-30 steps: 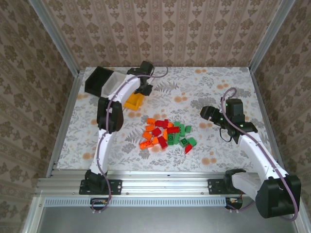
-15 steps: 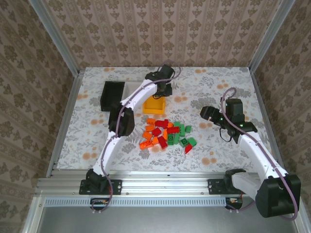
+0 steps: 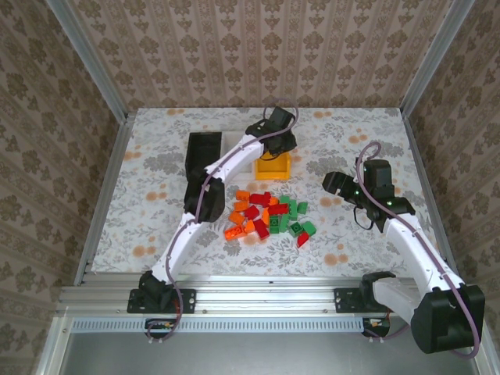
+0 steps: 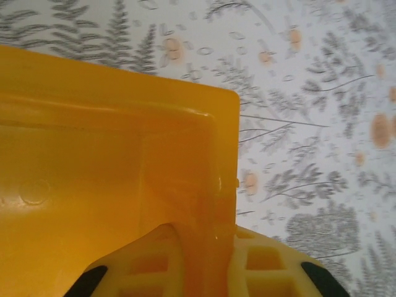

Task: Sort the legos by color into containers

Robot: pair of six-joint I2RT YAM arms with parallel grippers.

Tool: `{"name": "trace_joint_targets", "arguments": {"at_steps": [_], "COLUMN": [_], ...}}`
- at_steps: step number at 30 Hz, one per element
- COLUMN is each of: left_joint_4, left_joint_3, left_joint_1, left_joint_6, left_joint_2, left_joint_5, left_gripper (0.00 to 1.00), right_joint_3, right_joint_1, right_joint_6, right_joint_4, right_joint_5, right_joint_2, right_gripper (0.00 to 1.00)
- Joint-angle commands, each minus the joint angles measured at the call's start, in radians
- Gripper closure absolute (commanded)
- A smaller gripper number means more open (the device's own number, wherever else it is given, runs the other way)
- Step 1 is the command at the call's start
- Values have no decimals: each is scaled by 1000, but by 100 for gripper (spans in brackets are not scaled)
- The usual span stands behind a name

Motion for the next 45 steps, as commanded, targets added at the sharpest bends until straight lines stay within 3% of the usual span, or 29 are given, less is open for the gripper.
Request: {"name": "trace_joint_targets", "arguments": {"at_steps": [1, 6, 11, 16, 21, 25, 29, 34, 38, 45], "left_joint_4": [210, 235, 225, 288, 381, 399, 427, 431, 447, 348], "left_joint_3": [-5, -3, -141, -413, -782, -1046, -1252, -1369, -1398, -1301], "left_joint_1": [-10, -12, -1, 27, 78, 137, 230, 343, 352, 350], "left_joint_6": [-100, 14, 66, 132, 219, 260, 287, 306, 267, 231], "left_joint_2": [40, -42, -187, -412, -739, -967, -1118, -1198, -1198, -1142], "left_joint_5": [181, 280, 326, 340, 242, 104, 107, 180, 214, 294], "left_gripper": [73, 43, 26, 25, 22, 15, 12, 12, 12, 13], "right_joint_3": [14, 13, 8, 31, 1, 21, 60, 21, -27, -69], "right_joint_1": [8, 9, 32, 145, 284, 365, 391, 430, 456, 643], "right_joint_6": [-9, -13, -3, 16, 131, 150, 121, 117, 123, 105], "right_joint_4": [-28, -37, -34, -84, -47, -21, -58, -145, -248, -319], "right_joint_5": [-4, 5, 30, 136, 273, 356, 367, 404, 384, 396], "right_joint_2": [-8, -6, 10, 47, 152, 259, 343, 249, 182, 90], "right_gripper": [16, 16, 16, 22, 40, 43, 45, 44, 43, 35]}}
